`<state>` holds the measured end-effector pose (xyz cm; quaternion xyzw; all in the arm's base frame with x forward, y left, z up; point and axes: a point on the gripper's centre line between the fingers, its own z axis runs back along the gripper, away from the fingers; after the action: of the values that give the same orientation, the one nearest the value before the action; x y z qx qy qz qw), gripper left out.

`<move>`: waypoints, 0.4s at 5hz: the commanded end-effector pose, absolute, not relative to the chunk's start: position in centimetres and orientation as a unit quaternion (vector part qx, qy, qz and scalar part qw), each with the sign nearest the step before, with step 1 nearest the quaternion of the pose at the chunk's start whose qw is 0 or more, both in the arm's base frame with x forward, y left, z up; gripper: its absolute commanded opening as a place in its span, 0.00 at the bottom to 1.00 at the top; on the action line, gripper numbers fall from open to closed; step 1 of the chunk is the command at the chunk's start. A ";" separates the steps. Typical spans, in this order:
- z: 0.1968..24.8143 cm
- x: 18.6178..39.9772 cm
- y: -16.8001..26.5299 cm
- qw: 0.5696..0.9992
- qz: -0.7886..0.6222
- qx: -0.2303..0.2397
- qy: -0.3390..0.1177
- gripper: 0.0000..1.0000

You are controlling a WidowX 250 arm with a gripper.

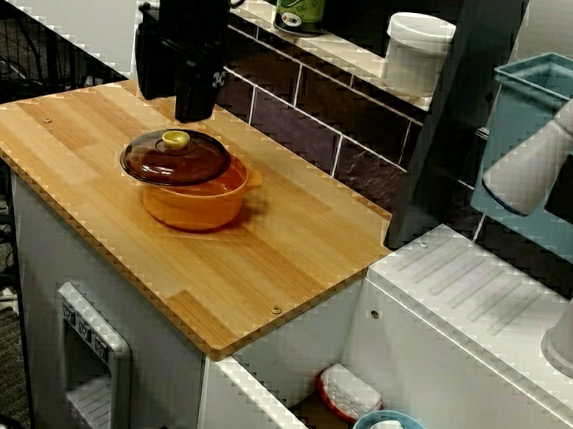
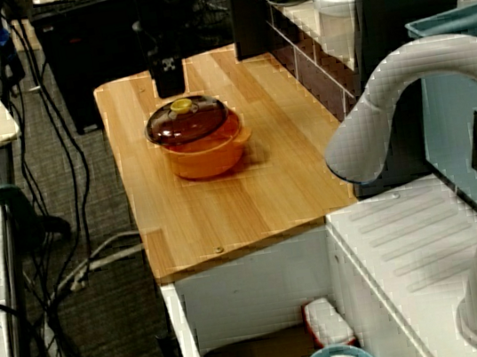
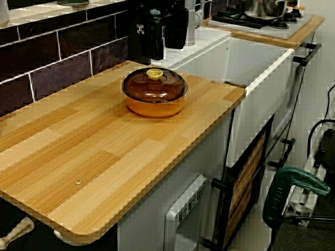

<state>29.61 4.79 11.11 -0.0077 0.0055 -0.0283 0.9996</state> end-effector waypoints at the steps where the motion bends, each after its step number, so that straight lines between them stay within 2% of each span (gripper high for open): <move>1: 12.8 29.5 4.9 0.999 -0.043 -0.004 -0.014 1.00; 2: 12.9 29.4 5.0 0.999 -0.046 -0.006 -0.013 1.00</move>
<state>29.14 4.80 11.01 -0.0125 0.0192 -0.0463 0.9987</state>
